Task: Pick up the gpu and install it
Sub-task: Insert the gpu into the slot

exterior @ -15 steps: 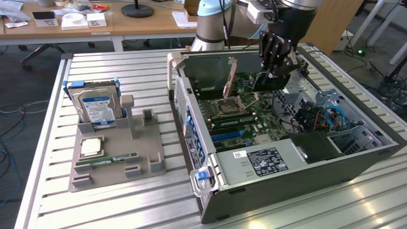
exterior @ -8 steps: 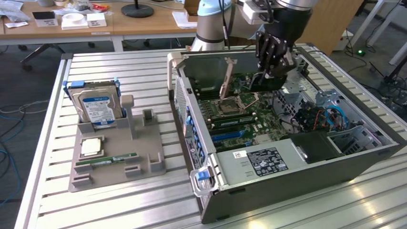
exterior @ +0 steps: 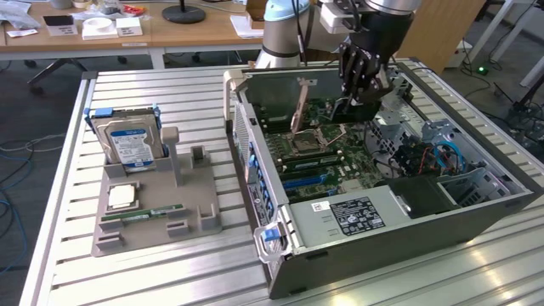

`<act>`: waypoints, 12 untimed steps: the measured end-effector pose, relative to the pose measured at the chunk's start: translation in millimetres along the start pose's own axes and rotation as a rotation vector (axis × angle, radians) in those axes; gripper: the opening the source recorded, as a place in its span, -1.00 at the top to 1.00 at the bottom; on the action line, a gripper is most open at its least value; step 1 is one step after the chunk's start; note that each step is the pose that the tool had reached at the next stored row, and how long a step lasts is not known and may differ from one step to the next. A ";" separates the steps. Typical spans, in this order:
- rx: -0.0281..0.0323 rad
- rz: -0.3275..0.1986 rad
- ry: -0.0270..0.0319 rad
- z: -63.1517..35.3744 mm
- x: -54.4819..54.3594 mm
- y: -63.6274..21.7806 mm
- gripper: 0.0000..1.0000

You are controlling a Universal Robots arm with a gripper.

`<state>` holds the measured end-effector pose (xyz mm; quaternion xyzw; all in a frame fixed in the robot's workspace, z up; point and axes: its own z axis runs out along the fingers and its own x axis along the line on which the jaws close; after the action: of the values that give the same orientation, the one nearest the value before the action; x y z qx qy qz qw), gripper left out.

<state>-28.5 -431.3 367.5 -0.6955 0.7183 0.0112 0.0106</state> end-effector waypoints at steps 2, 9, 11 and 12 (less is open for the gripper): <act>-0.0001 0.000 0.0005 1.9 0.1 0.3 0.47; 0.0005 0.000 0.0006 6.3 0.3 1.0 0.47; 0.0005 0.000 0.0005 6.3 0.3 1.0 0.47; 0.0005 0.000 0.0005 6.3 0.2 1.0 0.47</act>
<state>-29.5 -431.3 361.2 -0.6956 0.7183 0.0108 0.0106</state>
